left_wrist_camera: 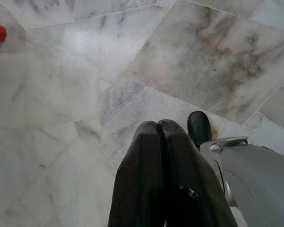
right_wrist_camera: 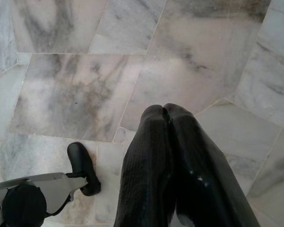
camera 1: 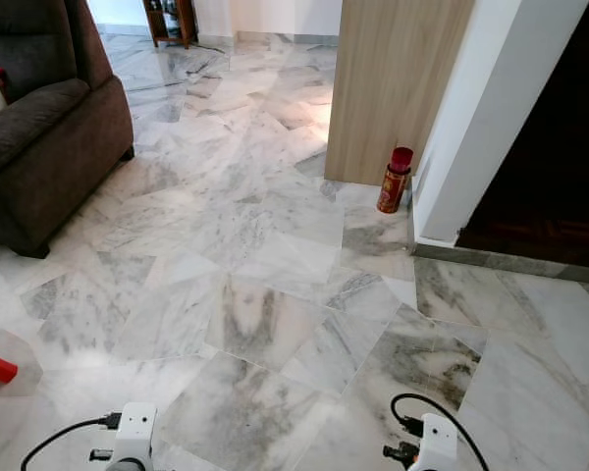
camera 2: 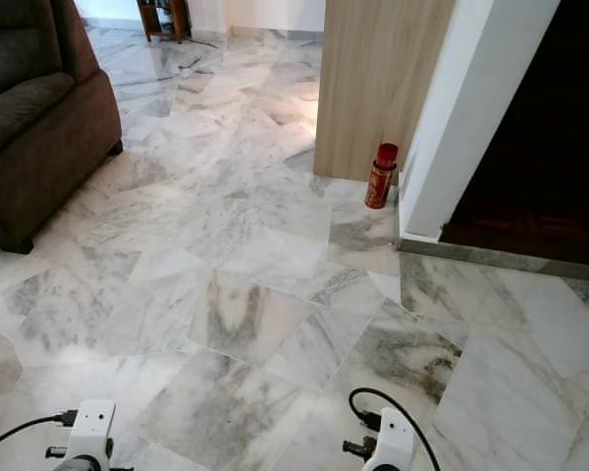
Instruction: Picking trash to rubbish bin
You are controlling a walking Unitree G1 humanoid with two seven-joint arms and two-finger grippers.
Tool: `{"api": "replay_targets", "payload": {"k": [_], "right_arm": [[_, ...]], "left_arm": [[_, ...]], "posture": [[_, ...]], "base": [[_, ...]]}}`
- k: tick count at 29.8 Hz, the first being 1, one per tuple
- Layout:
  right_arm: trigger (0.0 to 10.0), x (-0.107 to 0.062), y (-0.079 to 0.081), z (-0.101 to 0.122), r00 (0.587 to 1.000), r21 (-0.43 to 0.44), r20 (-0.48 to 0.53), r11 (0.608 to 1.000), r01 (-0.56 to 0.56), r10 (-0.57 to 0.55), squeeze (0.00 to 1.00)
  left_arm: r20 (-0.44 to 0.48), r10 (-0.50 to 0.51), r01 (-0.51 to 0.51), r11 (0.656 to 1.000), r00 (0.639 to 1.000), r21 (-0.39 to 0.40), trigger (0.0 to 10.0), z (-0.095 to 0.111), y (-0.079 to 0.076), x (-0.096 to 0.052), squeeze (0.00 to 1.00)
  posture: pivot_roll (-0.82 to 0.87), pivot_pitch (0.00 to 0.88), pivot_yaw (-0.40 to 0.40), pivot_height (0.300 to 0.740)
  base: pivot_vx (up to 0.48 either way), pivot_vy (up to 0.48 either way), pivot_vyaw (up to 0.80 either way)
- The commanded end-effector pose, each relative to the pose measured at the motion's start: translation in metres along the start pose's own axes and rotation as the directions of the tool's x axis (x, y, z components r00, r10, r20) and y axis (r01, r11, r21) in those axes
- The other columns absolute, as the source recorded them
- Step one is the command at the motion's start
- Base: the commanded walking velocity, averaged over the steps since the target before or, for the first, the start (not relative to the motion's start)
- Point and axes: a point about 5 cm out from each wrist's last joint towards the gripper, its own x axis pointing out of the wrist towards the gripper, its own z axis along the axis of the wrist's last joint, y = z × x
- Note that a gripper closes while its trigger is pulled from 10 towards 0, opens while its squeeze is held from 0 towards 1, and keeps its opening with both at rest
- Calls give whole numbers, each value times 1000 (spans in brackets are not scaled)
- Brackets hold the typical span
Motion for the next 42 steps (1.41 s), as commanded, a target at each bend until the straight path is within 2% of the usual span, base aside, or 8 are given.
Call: {"api": "replay_targets", "payload": {"k": [1,10,11,12,14,36,42], "right_arm": [[10000,0,1,0,1000,11,-3,1000,1,-1,0],[10000,0,1,0,1000,11,-3,1000,1,-1,0],[10000,0,2,-1,1000,23,-9,1000,1,-1,0],[10000,1,1,2,1000,26,10,999,19,-19,0],[10000,1,-1,6,998,27,42,999,46,-47,0],[10000,1,2,8,998,45,61,999,31,-33,0],[10000,1,4,6,998,34,52,999,19,-20,0]], "left_arm": [[1,1,-1,1000,1000,20,10000,1,2,0,0],[1,1,-1,1000,1000,20,10000,1,2,0,0],[5,0,0,1000,1000,18,10000,2,2,1,0],[11,1,-1,1000,1000,-19,10000,6,0,2,0],[19,2,-1,997,1000,-74,10000,12,-4,3,0],[25,8,-6,997,1000,-82,10000,15,-1,4,0],[29,17,-14,995,999,-95,10000,15,0,3,0]], "posture": [[16,82,10,740],[16,82,10,740],[0,0,0,740],[13,65,10,740],[13,66,9,740],[42,90,21,740],[64,94,15,740]], "base": [[0,0,0],[0,0,0],[0,0,0],[0,0,0],[0,0,0],[0,0,0],[0,0,686]]}}
